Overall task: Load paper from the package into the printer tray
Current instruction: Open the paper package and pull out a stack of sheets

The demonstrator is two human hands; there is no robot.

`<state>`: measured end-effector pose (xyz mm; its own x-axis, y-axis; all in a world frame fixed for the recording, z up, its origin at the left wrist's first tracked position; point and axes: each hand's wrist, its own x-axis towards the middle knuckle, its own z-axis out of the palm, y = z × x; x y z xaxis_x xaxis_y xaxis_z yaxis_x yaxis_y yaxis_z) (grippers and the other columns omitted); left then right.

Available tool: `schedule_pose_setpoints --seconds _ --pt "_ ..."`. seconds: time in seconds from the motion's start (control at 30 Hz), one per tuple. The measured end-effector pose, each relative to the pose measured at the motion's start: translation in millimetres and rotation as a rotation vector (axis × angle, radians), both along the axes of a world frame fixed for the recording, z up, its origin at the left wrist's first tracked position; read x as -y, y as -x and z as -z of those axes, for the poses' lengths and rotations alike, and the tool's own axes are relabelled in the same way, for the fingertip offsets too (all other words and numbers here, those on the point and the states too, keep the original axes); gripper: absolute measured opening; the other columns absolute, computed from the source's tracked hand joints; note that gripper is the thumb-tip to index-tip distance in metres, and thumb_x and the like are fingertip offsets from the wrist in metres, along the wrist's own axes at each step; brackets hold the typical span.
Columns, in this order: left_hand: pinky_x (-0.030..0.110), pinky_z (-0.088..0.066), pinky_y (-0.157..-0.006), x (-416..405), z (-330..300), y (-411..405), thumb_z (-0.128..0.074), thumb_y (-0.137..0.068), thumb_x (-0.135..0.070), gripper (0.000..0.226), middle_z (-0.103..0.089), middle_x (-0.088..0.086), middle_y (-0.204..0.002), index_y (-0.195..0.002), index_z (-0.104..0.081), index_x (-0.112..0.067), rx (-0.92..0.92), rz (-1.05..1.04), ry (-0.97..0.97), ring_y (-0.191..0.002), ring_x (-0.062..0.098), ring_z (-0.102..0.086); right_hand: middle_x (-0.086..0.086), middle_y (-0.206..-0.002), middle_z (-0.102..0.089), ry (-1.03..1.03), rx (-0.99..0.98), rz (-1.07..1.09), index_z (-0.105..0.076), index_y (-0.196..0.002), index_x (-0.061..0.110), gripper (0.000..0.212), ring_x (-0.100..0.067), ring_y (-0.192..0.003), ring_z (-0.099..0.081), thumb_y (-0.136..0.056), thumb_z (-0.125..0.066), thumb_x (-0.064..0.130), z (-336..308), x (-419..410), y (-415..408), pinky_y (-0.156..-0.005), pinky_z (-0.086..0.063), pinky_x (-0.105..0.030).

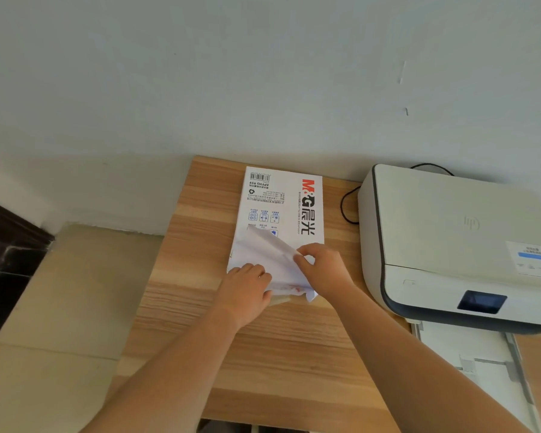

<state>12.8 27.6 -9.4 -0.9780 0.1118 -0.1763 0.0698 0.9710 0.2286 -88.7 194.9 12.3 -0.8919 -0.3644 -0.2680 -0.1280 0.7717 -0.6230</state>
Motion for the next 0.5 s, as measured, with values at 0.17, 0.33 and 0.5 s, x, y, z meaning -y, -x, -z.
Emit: schedule_pose_setpoints --seconds 0.17,0.33,0.5 --pt "0.037 -0.042 -0.091 -12 5 18 -0.044 -0.095 -0.030 0.031 -0.057 0.004 -0.118 -0.118 -0.057 -0.015 0.023 0.013 0.069 -0.111 0.023 -0.050 0.003 -0.120 -0.066 -0.019 0.007 -0.022 -0.068 -0.114 0.017 0.028 -0.014 -0.108 -0.059 -0.095 -0.057 0.034 -3 -3 -3 -0.088 -0.044 -0.024" --pt "0.037 -0.041 -0.088 -14 6 33 -0.045 -0.095 -0.027 0.033 -0.053 0.008 -0.124 -0.123 -0.056 -0.013 0.069 0.060 0.177 -0.116 0.026 -0.047 0.003 -0.123 -0.065 -0.020 0.026 -0.025 -0.067 -0.117 0.017 0.031 -0.014 -0.106 -0.061 -0.095 -0.057 0.035 -6 -5 -5 -0.088 -0.046 -0.024" --pt "0.033 -0.038 -0.071 -15 3 46 -0.048 -0.095 -0.018 0.029 -0.050 0.005 -0.126 -0.122 -0.056 -0.015 0.132 0.071 0.240 -0.118 0.024 -0.045 0.003 -0.121 -0.066 -0.020 0.032 -0.040 -0.067 -0.117 0.019 0.031 -0.014 -0.105 -0.062 -0.096 -0.055 0.037 -8 -6 -6 -0.091 -0.049 -0.029"
